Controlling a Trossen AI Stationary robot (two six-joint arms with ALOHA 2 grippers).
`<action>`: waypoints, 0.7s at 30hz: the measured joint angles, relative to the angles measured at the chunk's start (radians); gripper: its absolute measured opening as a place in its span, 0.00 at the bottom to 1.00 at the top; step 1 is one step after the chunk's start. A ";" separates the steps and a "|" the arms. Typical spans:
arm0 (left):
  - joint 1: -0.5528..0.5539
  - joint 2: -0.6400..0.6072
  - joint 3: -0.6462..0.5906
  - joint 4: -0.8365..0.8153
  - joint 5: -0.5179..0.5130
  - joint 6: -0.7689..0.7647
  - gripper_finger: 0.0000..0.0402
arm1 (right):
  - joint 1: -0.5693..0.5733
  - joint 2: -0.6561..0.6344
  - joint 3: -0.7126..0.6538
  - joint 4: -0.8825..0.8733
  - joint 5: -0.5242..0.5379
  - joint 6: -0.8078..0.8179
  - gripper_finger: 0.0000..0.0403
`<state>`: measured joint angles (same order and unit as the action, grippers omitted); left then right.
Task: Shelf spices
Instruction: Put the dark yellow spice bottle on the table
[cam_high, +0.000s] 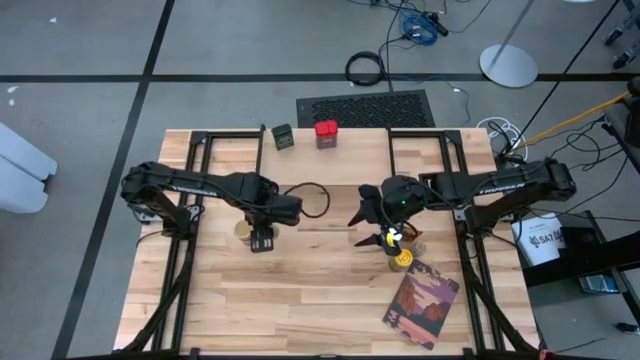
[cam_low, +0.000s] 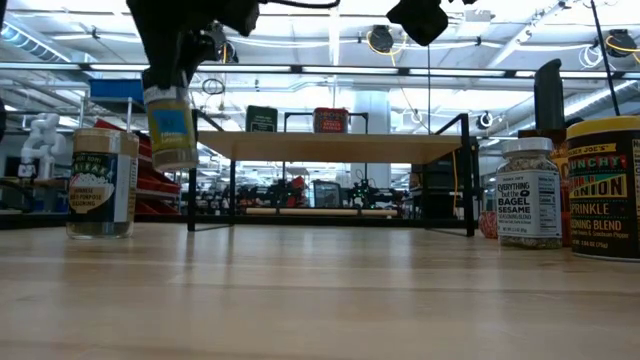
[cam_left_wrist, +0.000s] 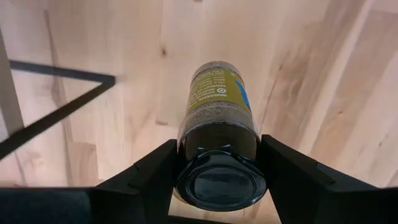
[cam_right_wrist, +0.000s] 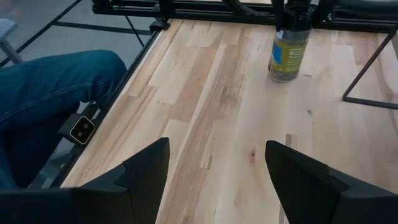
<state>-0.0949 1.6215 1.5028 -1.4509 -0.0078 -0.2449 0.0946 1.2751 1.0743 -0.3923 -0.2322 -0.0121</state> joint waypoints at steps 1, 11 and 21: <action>0.000 0.000 -0.009 0.006 -0.004 -0.005 0.55 | -0.001 0.000 0.000 0.000 0.000 -0.003 0.63; 0.002 0.000 -0.100 0.093 -0.053 -0.001 0.55 | -0.001 0.000 0.000 0.008 0.000 -0.010 0.63; 0.003 0.000 -0.155 0.154 -0.053 0.038 0.55 | -0.001 0.000 0.000 0.022 0.000 -0.015 0.63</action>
<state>-0.0921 1.6215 1.3479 -1.2965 -0.0605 -0.2064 0.0937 1.2751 1.0740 -0.3700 -0.2321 -0.0272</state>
